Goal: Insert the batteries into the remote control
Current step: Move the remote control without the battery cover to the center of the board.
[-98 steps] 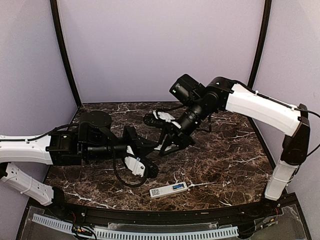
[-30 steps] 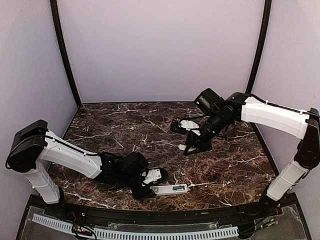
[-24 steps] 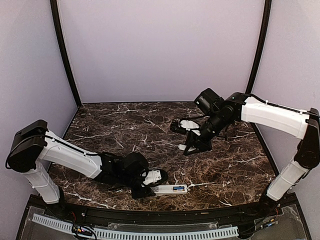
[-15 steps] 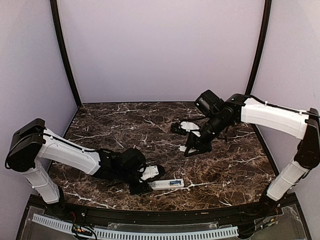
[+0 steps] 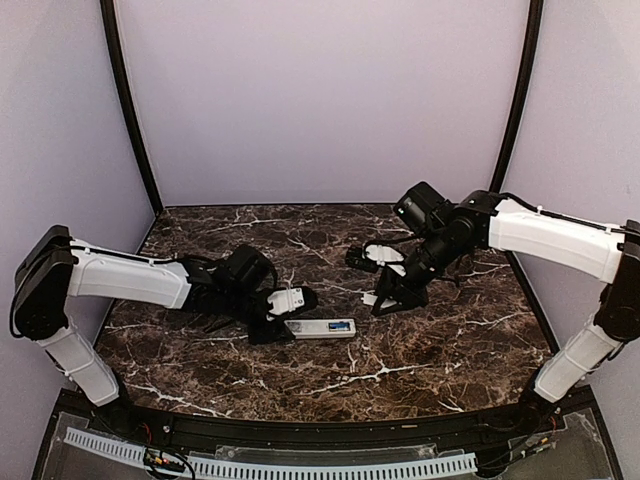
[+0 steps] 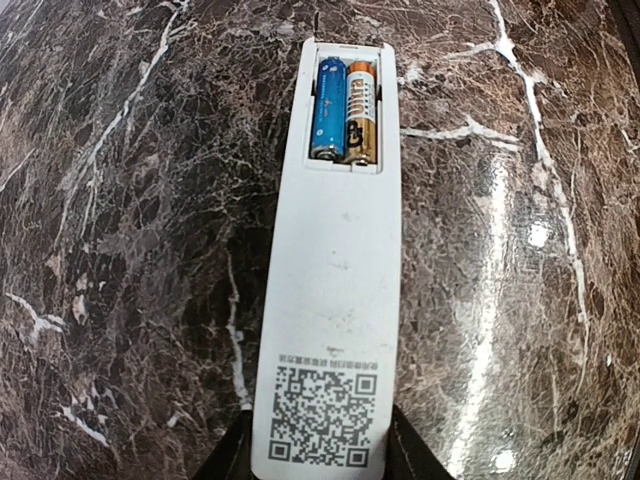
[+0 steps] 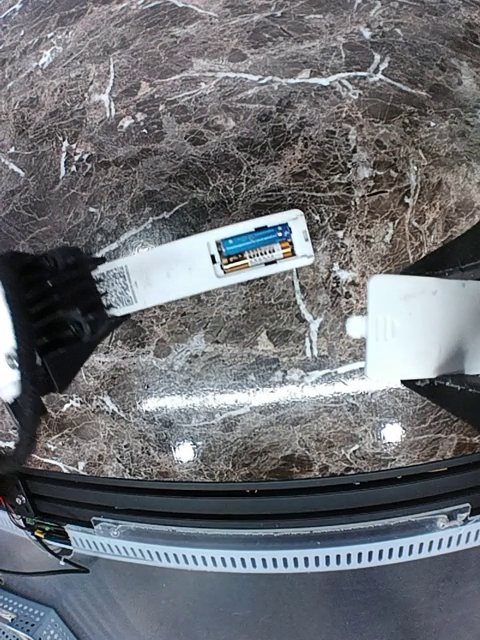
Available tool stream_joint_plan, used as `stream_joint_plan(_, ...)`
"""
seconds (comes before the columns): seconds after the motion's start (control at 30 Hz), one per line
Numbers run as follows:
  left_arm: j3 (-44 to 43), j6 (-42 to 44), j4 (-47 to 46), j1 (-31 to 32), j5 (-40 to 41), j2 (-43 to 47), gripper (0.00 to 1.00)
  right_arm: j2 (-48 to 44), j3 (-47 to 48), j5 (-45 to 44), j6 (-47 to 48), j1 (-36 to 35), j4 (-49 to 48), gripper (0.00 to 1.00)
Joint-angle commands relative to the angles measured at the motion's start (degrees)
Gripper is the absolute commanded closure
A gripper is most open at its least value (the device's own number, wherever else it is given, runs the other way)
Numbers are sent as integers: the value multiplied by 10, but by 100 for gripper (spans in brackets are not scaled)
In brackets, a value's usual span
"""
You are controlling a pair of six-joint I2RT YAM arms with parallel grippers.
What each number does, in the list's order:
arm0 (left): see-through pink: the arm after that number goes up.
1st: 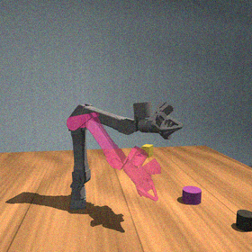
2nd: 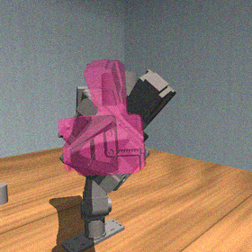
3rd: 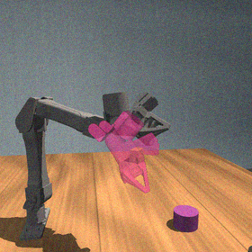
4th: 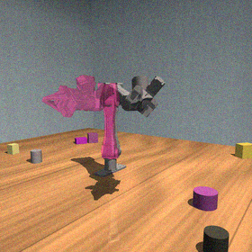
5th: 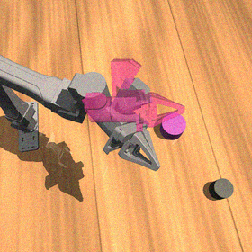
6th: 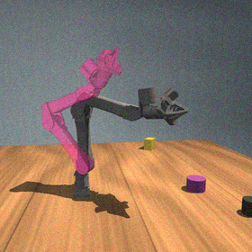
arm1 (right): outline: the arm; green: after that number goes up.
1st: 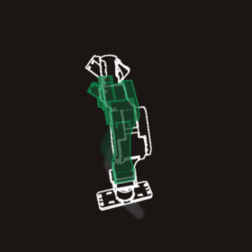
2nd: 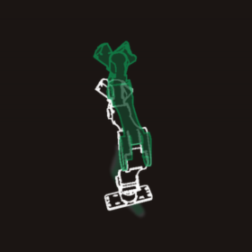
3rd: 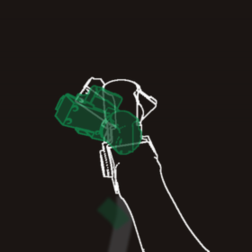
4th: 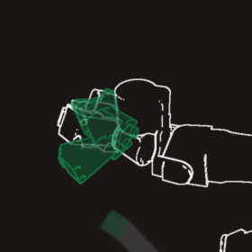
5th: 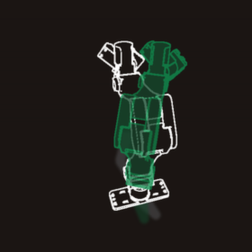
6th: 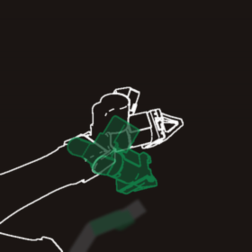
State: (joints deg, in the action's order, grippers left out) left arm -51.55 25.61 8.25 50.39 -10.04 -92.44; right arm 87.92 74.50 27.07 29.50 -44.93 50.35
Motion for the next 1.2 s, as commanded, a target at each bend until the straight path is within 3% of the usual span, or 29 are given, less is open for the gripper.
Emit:
stream_joint_plan(0.0,-39,97,81,-33,-112,-12,77,-13,-8,-1,-4,3,-10,83)
stream_joint_plan(0.27,-116,177,187,-61,-180,-100,72,-3,-13,3,-4,3,-23,83)
stream_joint_plan(0.43,-143,209,228,-63,-147,-145,66,-4,-16,4,-4,3,-29,83)
stream_joint_plan(0.57,-145,209,229,-64,-139,-153,37,-7,-23,6,-5,3,-34,83)
stream_joint_plan(0.63,-144,203,224,-64,-132,-150,11,-7,-26,5,-5,3,-36,83)
stream_joint_plan(0.7,-144,199,222,-64,-125,-144,2,-4,-26,3,-7,3,-40,82)
stream_joint_plan(0.83,-138,183,210,-64,-113,-113,1,8,-26,-16,-19,1,-50,82)
stream_joint_plan(0.97,-99,123,140,-64,-98,-18,1,37,-22,-36,-45,-15,-64,81)
stream_joint_plan(1.1,-30,1,16,-66,-61,82,1,79,-16,-88,-65,-46,-72,82)
stream_joint_plan(1.17,4,-109,-58,-67,-45,122,1,100,-12,-106,-82,-56,-81,82)
